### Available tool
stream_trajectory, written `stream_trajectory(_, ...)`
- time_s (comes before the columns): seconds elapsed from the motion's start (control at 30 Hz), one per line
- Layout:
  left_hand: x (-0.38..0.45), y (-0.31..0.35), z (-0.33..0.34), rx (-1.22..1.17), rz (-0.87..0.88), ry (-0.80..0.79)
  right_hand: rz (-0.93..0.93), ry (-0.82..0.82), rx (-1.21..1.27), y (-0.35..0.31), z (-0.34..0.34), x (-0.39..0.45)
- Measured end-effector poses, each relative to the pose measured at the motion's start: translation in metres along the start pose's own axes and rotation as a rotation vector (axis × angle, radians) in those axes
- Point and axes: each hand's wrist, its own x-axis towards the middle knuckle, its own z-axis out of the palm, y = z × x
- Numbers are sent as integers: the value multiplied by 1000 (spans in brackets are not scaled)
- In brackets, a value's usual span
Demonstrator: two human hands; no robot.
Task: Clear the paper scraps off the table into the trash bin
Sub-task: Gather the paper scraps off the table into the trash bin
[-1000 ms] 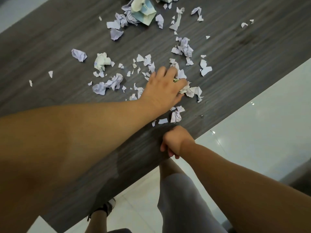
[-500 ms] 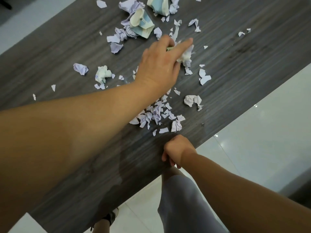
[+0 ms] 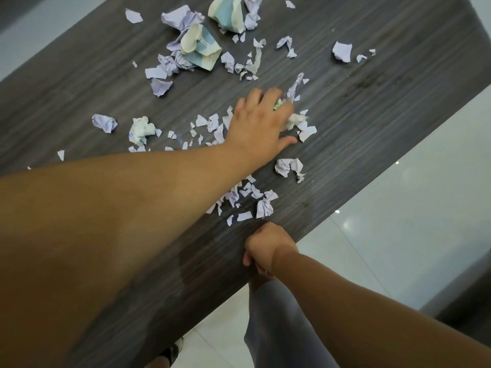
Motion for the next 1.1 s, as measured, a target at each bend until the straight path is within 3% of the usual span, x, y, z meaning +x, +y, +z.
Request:
stream_trajectory(0.23,-13,-37,-20,40,-55,14,-52,-16,-83,2,2,7)
stream_trajectory(0.5,17,-76,-69,97,84,90,-72,11,-111,6,4,12)
stream_trajectory(0.67,65,-95,-79,131,-201,-174,-72,31,-125,5,4,13)
stream_trajectory(0.77,66,-94,-75,38,-247,-257,-65,-4,-158,4,3,14)
stream_trajectory(0.93,35,-78,-55,105,-186,-127,-90,-21,-237,4,2,12)
stream_trajectory(1.1,-2,-86,-37,172,-184,-25,-56,103,-39,-1,2,3)
